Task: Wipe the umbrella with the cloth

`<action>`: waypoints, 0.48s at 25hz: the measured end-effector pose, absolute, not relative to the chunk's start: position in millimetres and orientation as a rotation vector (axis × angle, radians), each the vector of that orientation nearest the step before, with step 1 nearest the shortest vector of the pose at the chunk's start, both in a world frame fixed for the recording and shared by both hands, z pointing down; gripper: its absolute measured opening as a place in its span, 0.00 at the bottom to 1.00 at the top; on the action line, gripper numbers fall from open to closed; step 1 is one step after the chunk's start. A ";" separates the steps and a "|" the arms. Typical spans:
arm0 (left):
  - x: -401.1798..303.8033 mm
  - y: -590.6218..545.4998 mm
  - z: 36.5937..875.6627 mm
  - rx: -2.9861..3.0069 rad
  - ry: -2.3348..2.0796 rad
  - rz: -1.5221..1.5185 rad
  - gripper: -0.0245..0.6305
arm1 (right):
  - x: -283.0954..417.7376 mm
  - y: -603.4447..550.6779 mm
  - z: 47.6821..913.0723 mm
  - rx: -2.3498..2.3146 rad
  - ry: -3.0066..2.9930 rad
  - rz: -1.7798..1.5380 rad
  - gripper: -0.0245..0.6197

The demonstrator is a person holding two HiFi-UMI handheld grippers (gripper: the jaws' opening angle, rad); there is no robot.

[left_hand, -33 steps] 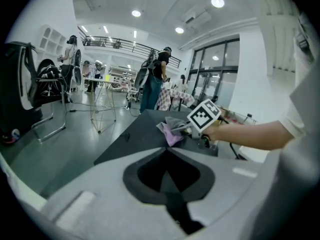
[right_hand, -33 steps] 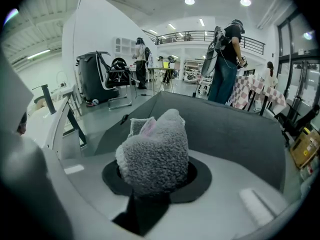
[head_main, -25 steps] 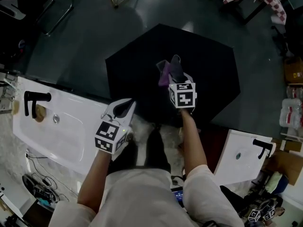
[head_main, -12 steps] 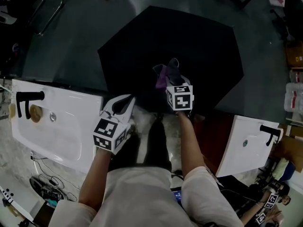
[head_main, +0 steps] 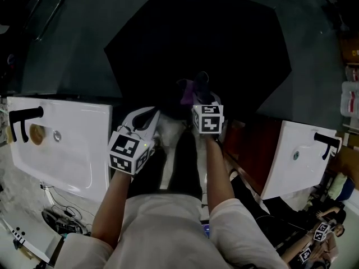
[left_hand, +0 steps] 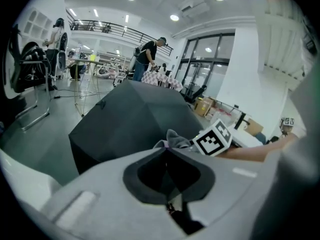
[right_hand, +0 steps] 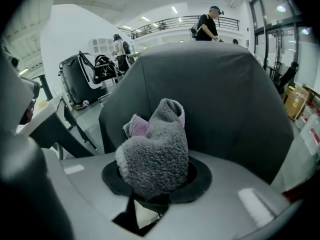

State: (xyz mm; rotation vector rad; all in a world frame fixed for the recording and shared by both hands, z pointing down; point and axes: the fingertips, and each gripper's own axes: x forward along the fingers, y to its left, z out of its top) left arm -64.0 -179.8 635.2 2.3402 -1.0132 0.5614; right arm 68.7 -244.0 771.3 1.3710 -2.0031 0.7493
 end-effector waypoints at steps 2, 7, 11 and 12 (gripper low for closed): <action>-61.0 -177.2 639.8 2.342 -1.002 0.573 0.04 | 75.5 -233.2 782.5 1.387 -1.983 0.778 0.23; -50.0 -174.4 648.4 2.340 -0.977 0.589 0.04 | 94.1 -207.4 811.9 1.409 -1.912 0.860 0.23; -41.7 -168.8 657.2 2.349 -0.944 0.615 0.04 | 102.1 -189.0 829.4 1.396 -1.865 0.909 0.23; -39.4 -167.1 660.4 2.351 -0.937 0.631 0.04 | 104.4 -184.2 833.5 1.388 -1.852 0.927 0.23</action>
